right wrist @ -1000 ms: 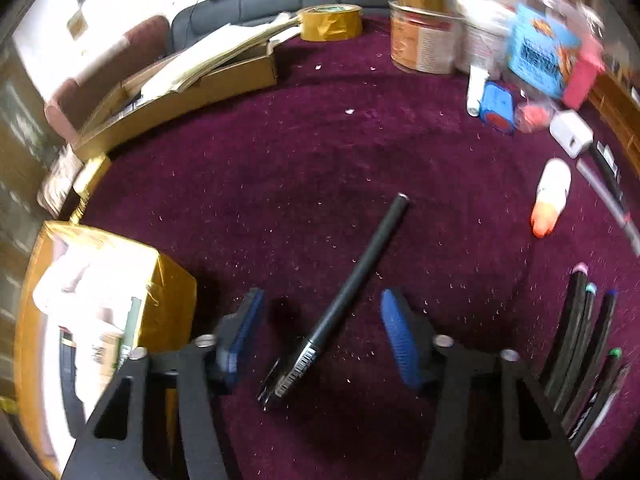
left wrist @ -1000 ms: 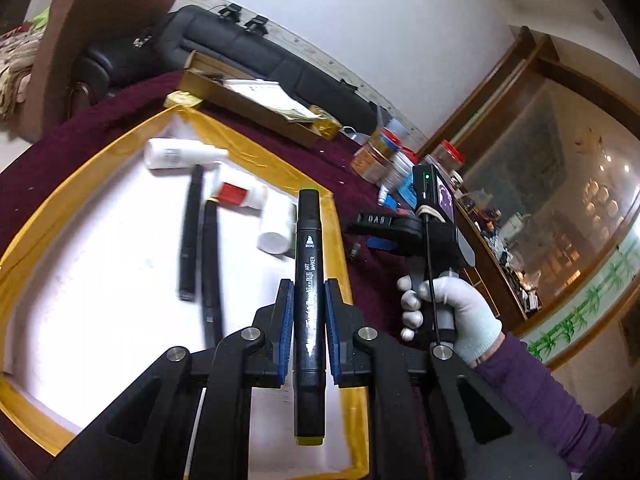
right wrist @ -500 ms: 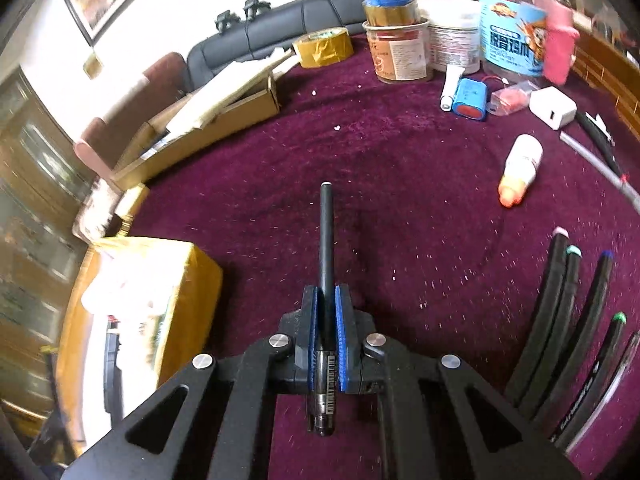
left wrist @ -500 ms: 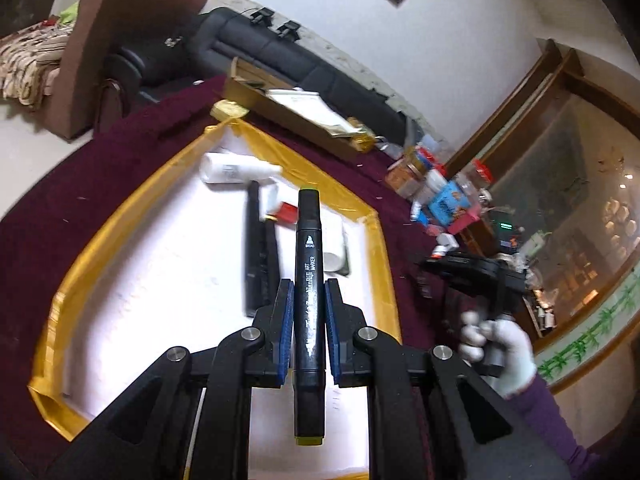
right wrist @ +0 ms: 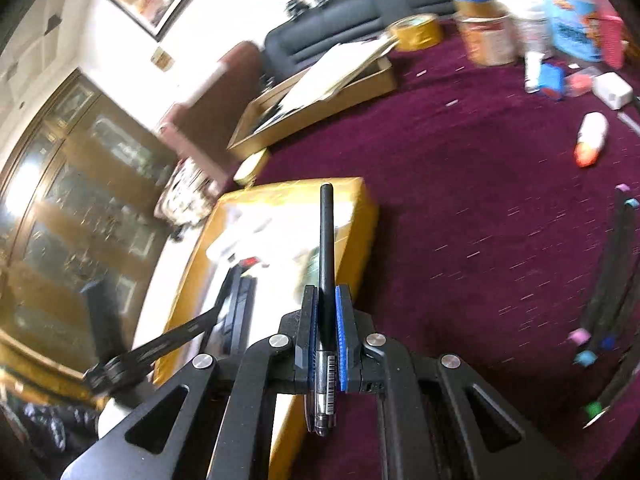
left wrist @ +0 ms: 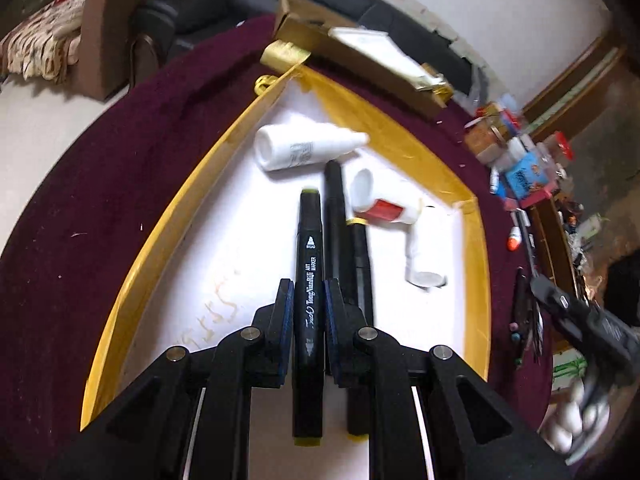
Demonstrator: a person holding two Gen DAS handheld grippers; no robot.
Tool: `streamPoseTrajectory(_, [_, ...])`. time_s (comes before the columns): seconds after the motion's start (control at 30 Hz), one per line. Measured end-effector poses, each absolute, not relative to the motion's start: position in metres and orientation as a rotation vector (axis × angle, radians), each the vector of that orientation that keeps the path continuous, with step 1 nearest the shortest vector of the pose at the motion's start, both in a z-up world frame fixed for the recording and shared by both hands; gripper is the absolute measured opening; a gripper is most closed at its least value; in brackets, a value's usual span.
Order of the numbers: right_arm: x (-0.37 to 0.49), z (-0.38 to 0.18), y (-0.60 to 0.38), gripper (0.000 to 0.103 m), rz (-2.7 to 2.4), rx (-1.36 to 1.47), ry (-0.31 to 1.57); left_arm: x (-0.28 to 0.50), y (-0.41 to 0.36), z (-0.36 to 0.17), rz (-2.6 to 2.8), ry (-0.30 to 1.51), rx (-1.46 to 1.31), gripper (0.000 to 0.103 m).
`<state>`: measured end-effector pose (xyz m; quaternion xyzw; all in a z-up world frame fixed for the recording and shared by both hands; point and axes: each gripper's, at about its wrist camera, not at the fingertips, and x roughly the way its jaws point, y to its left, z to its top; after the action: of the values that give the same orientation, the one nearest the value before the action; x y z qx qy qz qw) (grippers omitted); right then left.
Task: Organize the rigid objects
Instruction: 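Lower the marker and pen into the tray and open both grippers, then move both open grippers back toward the loose markers on the carpet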
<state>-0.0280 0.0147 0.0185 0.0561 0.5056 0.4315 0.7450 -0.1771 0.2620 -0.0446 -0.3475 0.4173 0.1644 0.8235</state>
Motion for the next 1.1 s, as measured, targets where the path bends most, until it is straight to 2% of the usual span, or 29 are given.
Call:
streamPoseTrajectory(0.1, [-0.047,0.013,0.040,0.008,0.996,0.087,1.145,-0.180,0.265,-0.045,0.370,0.879,-0.758,0.013])
streamPoseTrajectory(0.2, [-0.065,0.004,0.066,0.008,1.018,0.028,1.172,-0.192,0.261,-0.039,0.364,0.824,-0.775,0.019])
streamPoseTrajectory(0.3, [-0.078,-0.008,0.087,0.008,1.027,-0.027,1.189,-0.213,0.252,-0.028,0.355,0.759,-0.795,0.029])
streamPoseTrajectory(0.37, [-0.086,-0.015,0.099,0.008,1.024,-0.068,1.190,-0.225,0.246,-0.019,0.363,0.713,-0.793,0.045])
streamPoseTrajectory(0.53, [-0.096,-0.030,0.117,0.008,0.993,-0.139,1.200,-0.263,0.231,-0.004,0.423,0.593,-0.785,0.049])
streamPoseTrajectory(0.77, [-0.108,-0.021,0.101,0.010,0.986,-0.148,1.098,-0.275,0.208,0.019,0.501,0.543,-0.682,0.055])
streamPoseTrajectory(0.87, [-0.110,-0.008,0.073,0.029,0.985,-0.095,1.026,-0.270,0.189,0.026,0.518,0.529,-0.598,0.062])
streamPoseTrajectory(0.93, [-0.113,0.005,0.048,0.039,0.969,-0.058,0.928,-0.264,0.173,0.028,0.507,0.538,-0.548,0.062])
streamPoseTrajectory(1.0, [-0.119,0.021,0.013,0.054,0.909,-0.048,0.773,-0.255,0.155,0.029,0.484,0.556,-0.503,0.062])
streamPoseTrajectory(1.03, [-0.120,0.026,0.000,0.067,0.883,-0.044,0.716,-0.249,0.143,0.029,0.471,0.569,-0.471,0.062])
streamPoseTrajectory(1.07, [-0.120,0.030,-0.015,0.075,0.854,-0.032,0.663,-0.245,0.133,0.029,0.460,0.578,-0.446,0.062])
streamPoseTrajectory(1.1, [-0.116,0.032,-0.035,0.075,0.815,-0.007,0.623,-0.238,0.120,0.029,0.443,0.592,-0.411,0.062])
